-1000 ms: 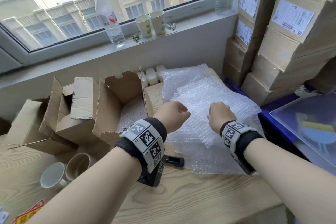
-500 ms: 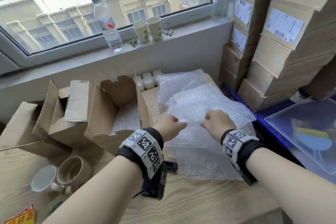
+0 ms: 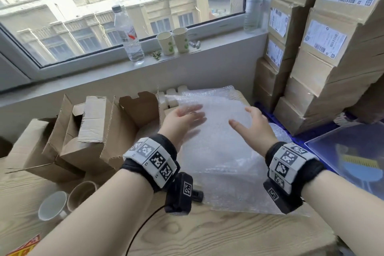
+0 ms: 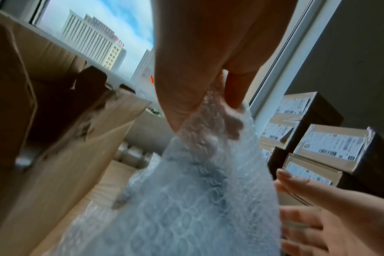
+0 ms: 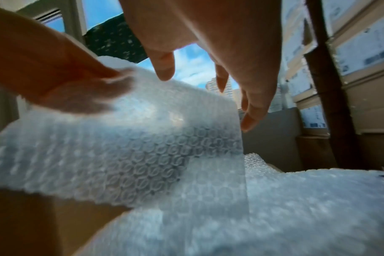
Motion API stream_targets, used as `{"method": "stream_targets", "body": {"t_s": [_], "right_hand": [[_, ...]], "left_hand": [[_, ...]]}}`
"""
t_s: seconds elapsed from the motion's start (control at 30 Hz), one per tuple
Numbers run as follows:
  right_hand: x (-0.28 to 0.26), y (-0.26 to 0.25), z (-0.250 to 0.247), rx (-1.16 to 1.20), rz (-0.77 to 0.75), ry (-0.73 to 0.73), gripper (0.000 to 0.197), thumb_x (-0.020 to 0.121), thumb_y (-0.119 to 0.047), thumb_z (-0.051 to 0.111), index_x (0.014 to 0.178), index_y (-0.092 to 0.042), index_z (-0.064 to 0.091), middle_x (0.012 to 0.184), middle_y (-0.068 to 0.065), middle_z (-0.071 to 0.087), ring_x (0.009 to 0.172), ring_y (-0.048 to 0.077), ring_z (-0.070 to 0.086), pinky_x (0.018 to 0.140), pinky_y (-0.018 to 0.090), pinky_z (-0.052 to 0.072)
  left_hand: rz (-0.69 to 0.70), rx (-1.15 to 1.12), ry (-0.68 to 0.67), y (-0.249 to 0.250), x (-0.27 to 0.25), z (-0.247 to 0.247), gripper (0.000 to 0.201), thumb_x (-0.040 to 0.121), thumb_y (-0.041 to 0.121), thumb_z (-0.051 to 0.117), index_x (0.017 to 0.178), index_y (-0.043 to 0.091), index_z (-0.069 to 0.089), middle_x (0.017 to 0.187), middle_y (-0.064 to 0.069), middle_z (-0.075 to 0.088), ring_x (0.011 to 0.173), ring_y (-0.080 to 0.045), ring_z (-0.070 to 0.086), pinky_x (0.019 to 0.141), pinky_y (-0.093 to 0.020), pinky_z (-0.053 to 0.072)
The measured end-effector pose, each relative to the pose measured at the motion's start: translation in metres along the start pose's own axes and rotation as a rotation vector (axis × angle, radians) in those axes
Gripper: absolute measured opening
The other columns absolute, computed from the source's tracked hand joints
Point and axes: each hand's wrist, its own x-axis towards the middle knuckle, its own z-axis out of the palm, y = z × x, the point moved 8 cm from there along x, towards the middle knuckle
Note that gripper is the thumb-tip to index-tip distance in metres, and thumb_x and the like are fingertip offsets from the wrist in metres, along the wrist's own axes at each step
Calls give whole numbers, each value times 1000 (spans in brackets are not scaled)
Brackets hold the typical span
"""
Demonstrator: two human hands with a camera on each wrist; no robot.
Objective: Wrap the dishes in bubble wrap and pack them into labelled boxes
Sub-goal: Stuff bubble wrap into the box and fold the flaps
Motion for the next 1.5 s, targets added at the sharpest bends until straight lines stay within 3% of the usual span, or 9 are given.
{"method": "stream_targets", "body": {"t_s": [0.17,0.3,0.4,0.6,0.93,1.07,1.23,1.37,1.5], "right_hand": [[21,-22,0,397,-31,13,65,85,-1,64,137,-29,37,85,7,64,79,10,66,77,24,48],[29,-68,13,304,-175,5,50,82,7,61,123,-21,58,77,0,57,68,3,55,67,8,46],[29,-105,21,223,-235,27,30,82,2,65,108,-13,67,75,-7,57,67,0,52,62,7,43],[27,-166,28,116,-305,104,16,78,-22,75,83,-20,60,102,5,58,85,12,52,76,20,40],[36,-189,91,491,108,-202,94,62,-47,79,135,-5,36,125,12,46,114,30,49,75,40,50],[18,-200,141,573,198,-396,32,83,-13,69,108,0,54,108,17,57,95,29,57,79,44,52],[37,-222,157,-90,-9,-251,27,81,3,62,106,6,53,95,16,62,83,25,62,72,35,54],[45,-223,183,-602,-57,-307,62,85,-11,66,136,-1,32,125,15,53,113,29,54,90,34,46],[55,-216,225,-743,-77,-417,70,86,-10,63,144,-10,25,135,12,49,119,29,52,99,36,43]], "left_hand": [[86,58,90,24,-8,-37,19,92,7,59,110,11,56,99,-7,66,90,-15,68,81,-32,56],[275,445,417,57,-14,-98,85,75,23,79,142,14,28,119,-11,61,109,-23,60,96,-42,50],[305,666,306,68,-17,-111,111,60,24,89,146,36,19,133,-9,48,111,-25,58,100,-41,46],[263,994,466,79,-30,-155,38,87,40,63,121,23,61,138,-7,39,130,-18,37,107,-28,30],[66,-237,190,55,-31,-188,18,100,23,44,117,18,50,101,-1,61,84,-16,61,60,-29,52],[-15,-334,128,46,-27,-186,14,102,16,39,107,14,51,98,-5,62,83,-19,63,64,-33,55],[24,425,235,36,-10,-214,16,95,19,52,80,19,49,91,-5,54,79,-19,51,76,-35,46],[78,969,191,21,5,-229,41,84,37,64,122,23,56,128,-4,49,115,-20,51,100,-33,42],[76,1123,-10,-1,9,-224,48,80,39,69,124,25,58,129,-2,52,118,-19,49,100,-30,41]]}}
